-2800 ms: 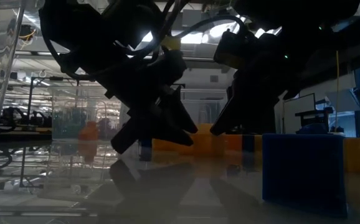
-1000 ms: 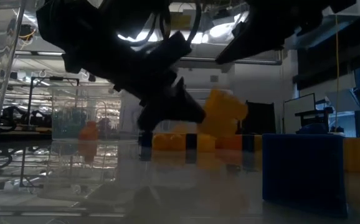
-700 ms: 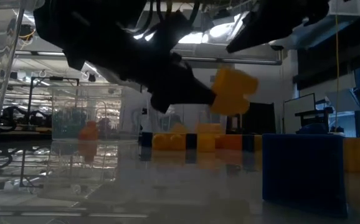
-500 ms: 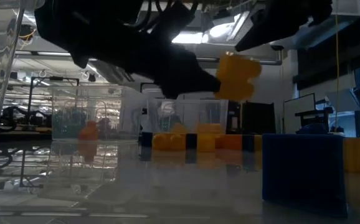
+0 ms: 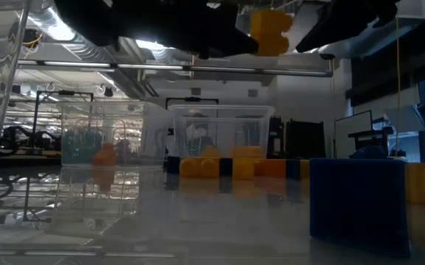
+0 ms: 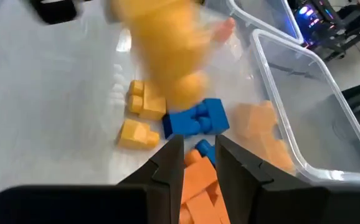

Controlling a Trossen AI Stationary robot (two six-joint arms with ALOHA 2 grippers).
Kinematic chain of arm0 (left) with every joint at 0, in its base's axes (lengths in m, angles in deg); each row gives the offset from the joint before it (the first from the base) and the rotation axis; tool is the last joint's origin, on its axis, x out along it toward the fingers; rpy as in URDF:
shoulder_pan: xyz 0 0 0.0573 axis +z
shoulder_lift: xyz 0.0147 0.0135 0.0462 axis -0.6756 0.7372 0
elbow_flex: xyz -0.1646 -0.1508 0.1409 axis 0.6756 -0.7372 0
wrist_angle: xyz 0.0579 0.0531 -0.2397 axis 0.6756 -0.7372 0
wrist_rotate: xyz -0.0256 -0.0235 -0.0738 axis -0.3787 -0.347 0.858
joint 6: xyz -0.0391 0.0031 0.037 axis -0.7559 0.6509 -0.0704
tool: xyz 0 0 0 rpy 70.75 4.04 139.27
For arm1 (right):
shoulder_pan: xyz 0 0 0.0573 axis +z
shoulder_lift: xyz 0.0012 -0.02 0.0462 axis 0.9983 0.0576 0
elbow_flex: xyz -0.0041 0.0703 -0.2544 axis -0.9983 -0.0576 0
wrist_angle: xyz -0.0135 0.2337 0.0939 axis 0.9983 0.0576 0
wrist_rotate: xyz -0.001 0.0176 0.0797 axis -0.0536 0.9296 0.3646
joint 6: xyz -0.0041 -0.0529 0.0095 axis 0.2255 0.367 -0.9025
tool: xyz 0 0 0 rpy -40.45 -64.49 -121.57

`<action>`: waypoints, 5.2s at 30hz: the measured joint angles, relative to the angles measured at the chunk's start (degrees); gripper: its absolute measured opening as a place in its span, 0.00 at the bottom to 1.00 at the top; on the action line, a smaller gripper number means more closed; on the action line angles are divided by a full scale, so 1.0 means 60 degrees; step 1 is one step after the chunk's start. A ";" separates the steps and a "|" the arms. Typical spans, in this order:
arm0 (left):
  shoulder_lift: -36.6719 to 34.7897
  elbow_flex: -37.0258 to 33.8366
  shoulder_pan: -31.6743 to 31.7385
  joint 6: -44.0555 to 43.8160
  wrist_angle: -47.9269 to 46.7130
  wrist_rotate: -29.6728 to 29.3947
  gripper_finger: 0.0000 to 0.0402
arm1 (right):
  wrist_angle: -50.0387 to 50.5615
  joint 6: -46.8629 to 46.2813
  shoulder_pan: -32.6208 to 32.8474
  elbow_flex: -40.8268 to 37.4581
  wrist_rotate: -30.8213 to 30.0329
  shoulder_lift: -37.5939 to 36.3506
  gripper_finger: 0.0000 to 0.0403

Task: Sort blocks
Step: Put the yellow game piece into the top right transparent bin, then put the orange game piece into the top left transparent bin

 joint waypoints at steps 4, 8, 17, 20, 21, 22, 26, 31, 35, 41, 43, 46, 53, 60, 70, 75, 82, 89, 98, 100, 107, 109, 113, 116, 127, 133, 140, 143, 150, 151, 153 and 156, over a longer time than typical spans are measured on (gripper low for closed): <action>-0.0158 -0.0001 0.0883 0.0431 -0.0062 0.0000 0.00 | 0.0239 -0.0029 0.0000 0.0000 0.0350 -0.0051 0.23; -0.0211 0.0000 0.1996 0.0402 -0.0033 -0.0002 0.01 | 0.0405 -0.0041 0.0000 0.0000 0.1064 -0.0002 0.23; -0.0215 0.0000 0.4125 -0.1867 -0.0435 -0.0015 0.01 | 0.1375 -0.0815 0.0000 0.0000 0.1355 0.0004 0.23; -0.0215 -0.0004 0.4448 -0.2603 -0.0790 -0.0011 0.01 | 0.1978 -0.1391 -0.0008 0.0000 0.1176 0.0004 0.23; -0.0215 -0.0004 0.4511 -0.2761 -0.0920 -0.0005 0.01 | 0.2190 -0.1603 -0.0007 0.0000 0.1073 0.0004 0.23; -0.0215 -0.0004 0.4554 -0.2872 -0.1053 -0.0005 0.01 | 0.2435 -0.1826 -0.0007 0.0000 0.0954 0.0004 0.23; -0.0215 -0.0004 0.4605 -0.3113 -0.1150 0.0012 0.04 | 0.3395 -0.2666 -0.0011 0.0000 0.0378 0.0004 0.23; -0.0215 -0.0004 0.4605 -0.3063 -0.1157 0.0012 0.15 | 0.4539 -0.4245 -0.0011 0.0000 0.0246 0.0004 0.23; -0.0215 -0.0004 0.4593 -0.3092 -0.1154 0.0012 0.25 | 0.5302 -0.5541 -0.0011 0.0000 0.0525 0.0004 0.23; -0.0215 -0.0004 0.4587 -0.3093 -0.1150 0.0012 0.30 | 0.6453 -0.6864 -0.0011 0.0000 0.2012 0.0008 0.23; -0.0215 -0.0004 0.4587 -0.3097 -0.1150 0.0012 0.31 | 0.6902 -0.7153 -0.0007 -0.0006 0.2297 0.0008 0.23; -0.0215 -0.0004 0.4587 -0.3097 -0.1147 0.0012 0.31 | 0.7084 -0.7510 -0.0011 -0.0208 0.2371 -0.0002 0.23; -0.0215 -0.0004 0.4587 -0.3100 -0.1146 0.0012 0.31 | 0.7060 -0.7807 -0.0011 -0.0927 0.3091 -0.0016 0.23; -0.0215 -0.0004 0.4470 -0.3075 -0.0930 0.0009 0.31 | 0.6930 -0.7825 -0.0011 -0.1509 0.3554 -0.0033 0.23; -0.0215 -0.0004 0.4026 -0.2566 -0.0746 0.0012 0.31 | 0.6943 -0.7541 -0.0011 -0.1657 0.3920 -0.2088 0.23; -0.0215 -0.0004 0.3838 -0.2262 -0.0750 0.0011 0.31 | 0.6919 -0.8169 -0.0011 -0.1654 0.3446 -0.3729 0.23; -0.0215 -0.0004 0.3786 -0.2233 -0.0749 0.0012 0.31 | 0.6353 -0.9756 -0.0011 -0.2177 0.2472 -0.4349 0.23; -0.0215 -0.0004 0.3786 -0.2237 -0.0749 0.0012 0.31 | 0.5719 -0.9799 -0.0011 -0.2704 0.2246 -0.3471 0.23; -0.0215 -0.0004 0.3786 -0.2237 -0.0756 0.0009 0.31 | 0.5662 -1.0544 -0.0011 -0.2710 0.2037 -0.2218 0.23; -0.0215 -0.0004 0.3779 -0.2264 -0.0764 0.0010 0.31 | 0.5648 -1.0784 -0.0011 -0.2710 0.2136 -0.1812 0.23; -0.0215 -0.0004 0.3602 -0.2265 -0.0764 0.0009 0.31 | 0.5587 -1.1063 -0.0011 -0.2710 0.2581 -0.0143 0.23; -0.0215 -0.0004 0.3515 -0.2063 -0.0764 0.0011 0.31 | 0.5603 -1.1074 -0.0011 -0.2710 0.2577 0.0195 0.23; -0.0215 -0.0004 0.3338 -0.1681 -0.0760 0.0010 0.31 | 0.5599 -1.1320 -0.0011 -0.2711 0.2335 0.0453 0.23; -0.0215 -0.0004 0.3234 -0.1465 -0.0760 0.0009 0.31 | 0.5175 -1.1388 -0.0011 -0.2946 0.2182 0.0425 0.23; -0.0215 -0.0007 0.3079 -0.1272 -0.0771 0.0012 0.31 | 0.3027 -1.1066 -0.0011 -0.3397 0.2323 0.0419 0.23; -0.0215 -0.0007 0.3083 -0.1273 -0.0771 0.0009 0.31 | 0.2329 -1.0765 -0.0007 -0.3402 0.2191 0.0456 0.23; -0.0215 -0.0007 0.3083 -0.1275 -0.0786 0.0009 0.31 | 0.2340 -1.0747 -0.0007 -0.3402 0.1334 0.0452 0.23; -0.0215 -0.0007 0.3083 -0.1275 -0.0787 0.0009 0.31 | 0.2336 -1.0508 -0.0007 -0.3402 0.1347 0.0452 0.23; -0.0215 -0.0007 0.3083 -0.1275 -0.0796 0.0009 0.31 | 0.2329 -0.9033 -0.0007 -0.3402 0.2082 0.0452 0.23; -0.0215 -0.0007 0.3083 -0.1275 -0.0797 0.0009 0.31 | 0.2329 -0.8706 -0.0007 -0.3402 0.2081 0.0452 0.23; -0.0215 -0.0007 0.3083 -0.1275 -0.0800 0.0009 0.31 | 0.2332 -0.8085 -0.0007 -0.3402 0.1985 0.0452 0.23; -0.0215 -0.0007 0.3083 -0.1275 -0.0833 0.0009 0.31 | 0.2329 -0.6986 0.0004 -0.3402 0.1656 0.0452 0.23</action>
